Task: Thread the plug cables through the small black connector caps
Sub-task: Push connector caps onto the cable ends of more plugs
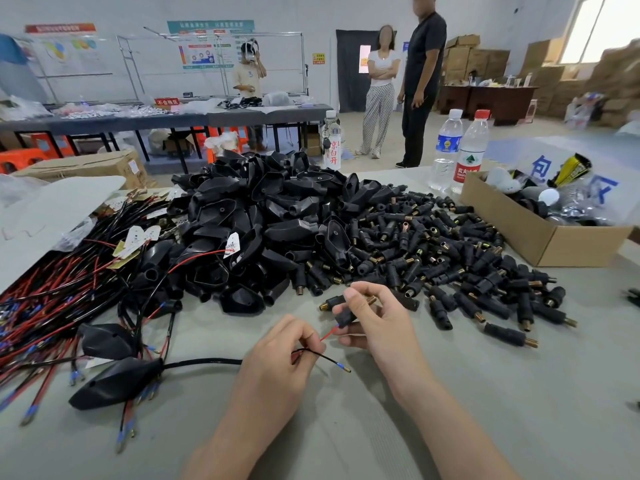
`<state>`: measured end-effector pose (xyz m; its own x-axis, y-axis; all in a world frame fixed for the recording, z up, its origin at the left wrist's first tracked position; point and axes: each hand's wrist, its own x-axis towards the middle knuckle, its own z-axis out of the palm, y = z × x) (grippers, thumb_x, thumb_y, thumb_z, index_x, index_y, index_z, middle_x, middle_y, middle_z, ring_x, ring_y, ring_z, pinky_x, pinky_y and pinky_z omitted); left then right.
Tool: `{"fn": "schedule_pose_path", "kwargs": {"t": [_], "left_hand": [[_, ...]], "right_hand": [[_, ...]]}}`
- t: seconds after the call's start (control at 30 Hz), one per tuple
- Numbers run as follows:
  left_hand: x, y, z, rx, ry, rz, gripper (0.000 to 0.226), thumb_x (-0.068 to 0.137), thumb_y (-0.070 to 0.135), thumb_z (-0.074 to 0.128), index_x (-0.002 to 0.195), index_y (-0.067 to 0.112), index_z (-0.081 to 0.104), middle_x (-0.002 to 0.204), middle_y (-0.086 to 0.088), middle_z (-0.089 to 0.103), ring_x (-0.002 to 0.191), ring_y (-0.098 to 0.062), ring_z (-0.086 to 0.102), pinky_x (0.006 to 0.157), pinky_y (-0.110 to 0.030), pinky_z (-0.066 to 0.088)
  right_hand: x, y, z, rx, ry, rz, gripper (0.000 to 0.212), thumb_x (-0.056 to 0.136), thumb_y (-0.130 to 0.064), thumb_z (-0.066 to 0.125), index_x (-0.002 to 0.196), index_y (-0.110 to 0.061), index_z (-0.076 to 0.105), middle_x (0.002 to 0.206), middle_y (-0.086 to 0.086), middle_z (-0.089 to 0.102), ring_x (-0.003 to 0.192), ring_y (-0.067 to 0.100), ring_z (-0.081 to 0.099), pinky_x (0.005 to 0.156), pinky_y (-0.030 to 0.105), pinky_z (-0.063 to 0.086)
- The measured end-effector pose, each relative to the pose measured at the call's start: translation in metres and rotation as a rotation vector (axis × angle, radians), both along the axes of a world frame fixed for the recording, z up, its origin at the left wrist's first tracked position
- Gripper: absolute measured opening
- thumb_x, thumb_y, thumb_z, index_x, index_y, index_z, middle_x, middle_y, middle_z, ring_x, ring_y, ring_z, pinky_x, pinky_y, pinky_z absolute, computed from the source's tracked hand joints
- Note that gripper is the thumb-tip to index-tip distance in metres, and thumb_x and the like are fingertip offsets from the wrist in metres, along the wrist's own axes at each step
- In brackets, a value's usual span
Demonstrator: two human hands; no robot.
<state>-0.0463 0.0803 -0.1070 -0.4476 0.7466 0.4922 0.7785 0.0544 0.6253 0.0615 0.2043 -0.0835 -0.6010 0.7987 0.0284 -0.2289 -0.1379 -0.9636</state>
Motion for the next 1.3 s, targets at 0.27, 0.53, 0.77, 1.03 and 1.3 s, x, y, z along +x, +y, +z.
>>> {"fn": "schedule_pose_path", "kwargs": {"t": [0.27, 0.53, 0.77, 1.03, 1.3], "left_hand": [[-0.001, -0.003, 0.001, 0.087, -0.121, 0.019, 0.022, 0.084, 0.017, 0.063, 0.079, 0.035, 0.053, 0.085, 0.01, 0.06, 0.076, -0.013, 0.059, 0.067, -0.026, 0.045], [0.001, -0.005, 0.005, 0.097, -0.257, 0.0, 0.016, 0.083, 0.017, 0.058, 0.08, 0.033, 0.058, 0.084, 0.009, 0.068, 0.076, -0.019, 0.063, 0.067, -0.043, 0.051], [0.003, -0.008, 0.012, 0.099, -0.368, -0.009, 0.017, 0.085, 0.017, 0.062, 0.08, 0.033, 0.058, 0.086, 0.012, 0.076, 0.087, -0.01, 0.071, 0.075, -0.045, 0.055], [0.006, -0.011, 0.016, 0.098, -0.297, -0.033, 0.014, 0.084, 0.015, 0.06, 0.083, 0.028, 0.06, 0.086, 0.003, 0.07, 0.078, -0.027, 0.065, 0.076, -0.052, 0.053], [0.005, -0.012, 0.018, 0.149, -0.195, 0.039, 0.038, 0.088, 0.002, 0.07, 0.077, 0.036, 0.058, 0.081, 0.01, 0.067, 0.083, -0.006, 0.066, 0.07, -0.011, 0.044]], "right_hand": [[-0.003, -0.008, -0.001, -0.057, -0.009, 0.161, 0.034, 0.102, -0.043, 0.045, 0.118, -0.018, 0.06, 0.096, 0.007, 0.077, 0.08, 0.027, 0.076, 0.063, 0.027, 0.059], [0.001, -0.006, 0.003, -0.253, 0.101, 0.268, 0.04, 0.105, -0.04, 0.041, 0.125, -0.011, 0.059, 0.107, 0.014, 0.075, 0.089, 0.036, 0.075, 0.065, 0.031, 0.06], [0.002, -0.006, 0.004, -0.187, 0.049, 0.337, 0.041, 0.103, -0.046, 0.041, 0.126, -0.02, 0.063, 0.113, 0.01, 0.074, 0.096, 0.03, 0.074, 0.071, 0.031, 0.06], [0.003, -0.005, 0.005, -0.162, 0.038, 0.271, 0.037, 0.107, -0.039, 0.038, 0.125, -0.021, 0.065, 0.111, 0.008, 0.075, 0.096, 0.029, 0.074, 0.071, 0.03, 0.06], [0.0, -0.012, 0.005, -0.244, 0.095, 0.273, 0.04, 0.097, -0.045, 0.05, 0.118, -0.016, 0.07, 0.109, 0.013, 0.075, 0.089, 0.027, 0.074, 0.072, 0.03, 0.06]]}}
